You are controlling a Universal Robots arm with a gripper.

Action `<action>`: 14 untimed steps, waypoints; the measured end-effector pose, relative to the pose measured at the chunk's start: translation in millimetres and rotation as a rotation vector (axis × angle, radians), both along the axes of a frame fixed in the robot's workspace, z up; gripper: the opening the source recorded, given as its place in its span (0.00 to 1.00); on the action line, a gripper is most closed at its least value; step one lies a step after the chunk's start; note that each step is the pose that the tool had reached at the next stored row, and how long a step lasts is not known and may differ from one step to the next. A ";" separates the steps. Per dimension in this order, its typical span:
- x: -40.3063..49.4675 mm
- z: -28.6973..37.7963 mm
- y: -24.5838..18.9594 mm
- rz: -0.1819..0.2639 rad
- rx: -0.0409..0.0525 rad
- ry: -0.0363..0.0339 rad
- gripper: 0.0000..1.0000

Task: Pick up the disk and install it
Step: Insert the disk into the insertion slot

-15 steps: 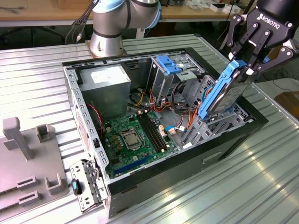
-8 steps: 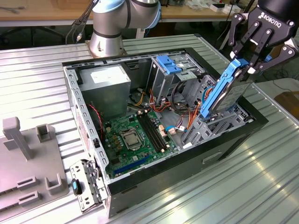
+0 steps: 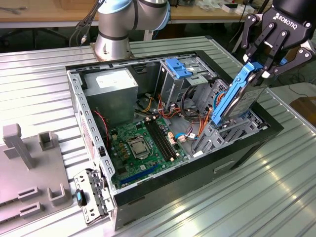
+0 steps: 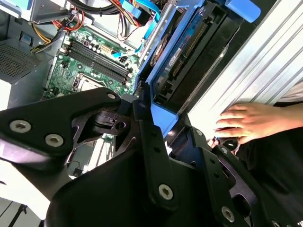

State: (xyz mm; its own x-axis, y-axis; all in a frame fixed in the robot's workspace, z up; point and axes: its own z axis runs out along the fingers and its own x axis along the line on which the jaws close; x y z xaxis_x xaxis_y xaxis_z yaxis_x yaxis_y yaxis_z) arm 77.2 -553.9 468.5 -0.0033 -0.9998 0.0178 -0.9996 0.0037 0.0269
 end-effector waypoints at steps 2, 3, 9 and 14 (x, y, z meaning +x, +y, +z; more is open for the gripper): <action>0.1 0.0 0.0 0.000 -0.0001 -0.0004 0.37; 0.1 0.0 -0.2 0.000 -0.0003 -0.0028 0.37; -0.5 -1.4 -0.5 0.000 0.0002 -0.0200 0.37; -5.3 -4.9 -0.4 -0.002 0.0001 -0.0348 0.37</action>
